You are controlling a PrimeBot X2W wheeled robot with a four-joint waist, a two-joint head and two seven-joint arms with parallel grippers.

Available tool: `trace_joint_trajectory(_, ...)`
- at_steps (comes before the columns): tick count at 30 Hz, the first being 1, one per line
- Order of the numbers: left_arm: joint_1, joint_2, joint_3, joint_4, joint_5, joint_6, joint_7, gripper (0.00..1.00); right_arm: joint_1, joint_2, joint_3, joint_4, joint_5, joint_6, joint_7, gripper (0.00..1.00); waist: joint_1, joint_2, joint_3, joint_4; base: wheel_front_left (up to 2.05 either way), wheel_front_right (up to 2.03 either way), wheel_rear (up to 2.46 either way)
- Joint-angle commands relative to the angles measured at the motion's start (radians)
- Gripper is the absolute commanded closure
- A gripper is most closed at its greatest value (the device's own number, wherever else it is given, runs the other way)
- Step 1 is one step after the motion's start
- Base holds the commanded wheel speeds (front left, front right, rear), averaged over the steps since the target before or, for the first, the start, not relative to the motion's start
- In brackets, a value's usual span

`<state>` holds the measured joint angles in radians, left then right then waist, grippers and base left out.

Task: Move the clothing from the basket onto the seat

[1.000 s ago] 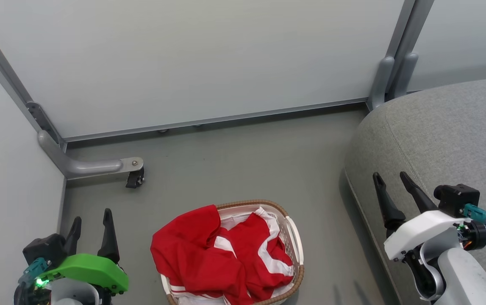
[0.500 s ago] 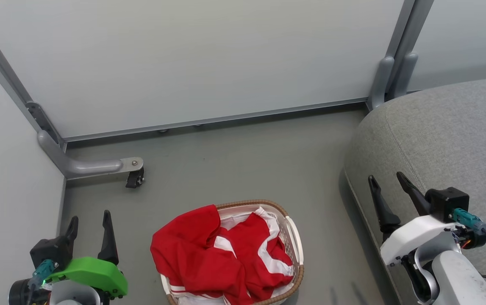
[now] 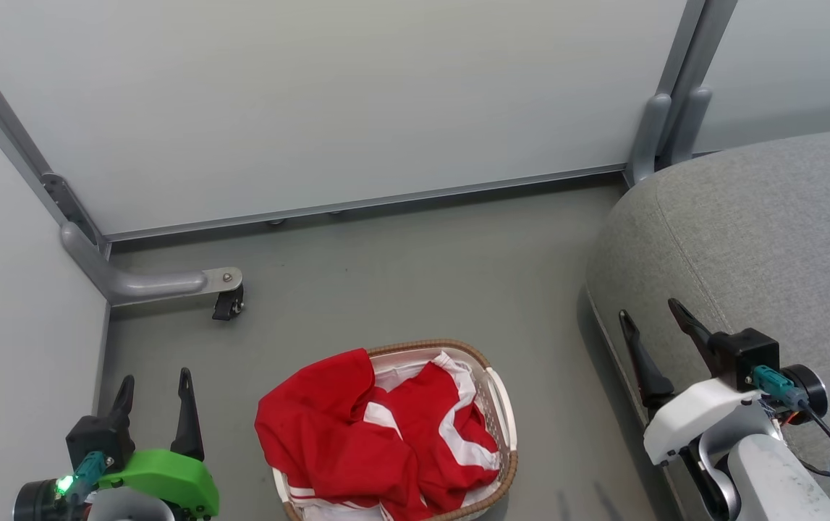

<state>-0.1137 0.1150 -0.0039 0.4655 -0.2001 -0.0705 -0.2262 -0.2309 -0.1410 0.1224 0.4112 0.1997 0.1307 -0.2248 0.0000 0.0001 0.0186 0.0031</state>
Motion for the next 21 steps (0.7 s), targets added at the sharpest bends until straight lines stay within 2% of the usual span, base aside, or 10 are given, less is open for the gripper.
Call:
trace_joint_trajectory(1,0.003,0.000,0.003,0.004,0.024,-0.006,-0.009,0.00,0.003,-0.003,0.004,0.003,-0.022,0.000,-0.011,0.00,0.0000,-0.0001,0.001,-0.001,0.00,0.00,0.00)
trace_joint_trajectory(13,-0.011,-0.012,0.014,0.023,0.123,-0.018,-0.031,0.00,-0.029,-0.007,0.019,0.006,-0.111,0.000,-0.033,0.00,0.0000,-0.0001,0.033,-0.014,0.00,0.00,0.00)
trace_joint_trajectory(21,-0.071,-0.019,-0.003,0.037,0.158,-0.040,-0.040,0.00,-0.094,0.010,0.030,-0.027,-0.154,0.000,-0.042,0.00,0.0000,-0.0001,0.140,-0.047,0.00,0.00,0.00)
